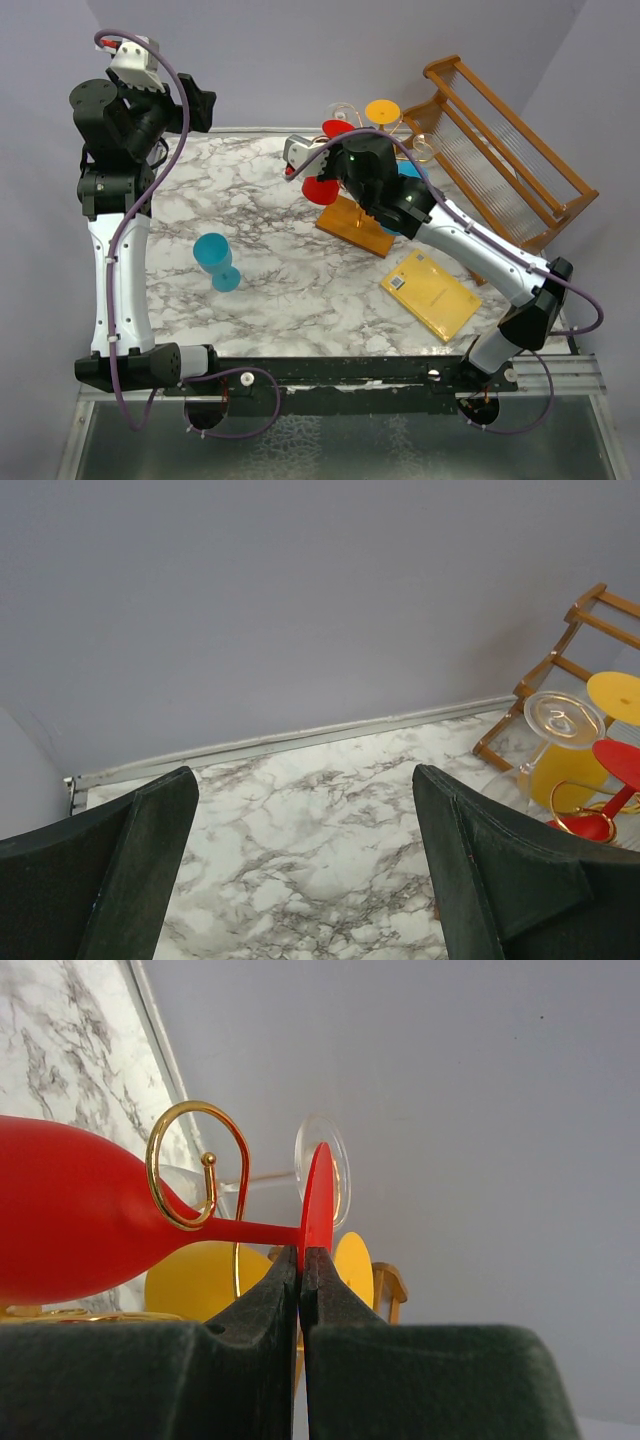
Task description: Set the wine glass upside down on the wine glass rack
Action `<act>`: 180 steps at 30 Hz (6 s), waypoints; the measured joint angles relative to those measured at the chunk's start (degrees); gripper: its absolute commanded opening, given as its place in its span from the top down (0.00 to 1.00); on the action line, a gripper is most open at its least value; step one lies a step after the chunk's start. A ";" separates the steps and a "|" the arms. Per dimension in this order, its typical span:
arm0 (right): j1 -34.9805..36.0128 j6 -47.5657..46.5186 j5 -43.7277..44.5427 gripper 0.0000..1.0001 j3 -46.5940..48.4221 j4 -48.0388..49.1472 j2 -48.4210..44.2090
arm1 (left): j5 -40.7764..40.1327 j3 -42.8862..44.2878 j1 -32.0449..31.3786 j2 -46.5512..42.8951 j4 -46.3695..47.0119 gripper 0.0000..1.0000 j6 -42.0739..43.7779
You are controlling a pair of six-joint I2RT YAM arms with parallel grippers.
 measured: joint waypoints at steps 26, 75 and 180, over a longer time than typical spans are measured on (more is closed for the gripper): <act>0.00 -3.74 -0.37 0.99 1.20 3.80 3.93 | 0.09 0.11 0.15 -0.26 0.26 0.09 0.00; 0.33 -0.81 -8.39 0.96 3.10 -2.67 3.17 | 0.11 0.98 0.15 -0.87 0.26 0.09 0.09; 0.33 -2.93 -3.17 0.69 -5.22 -6.12 -5.18 | -1.36 -8.20 0.52 -2.64 0.94 0.09 9.35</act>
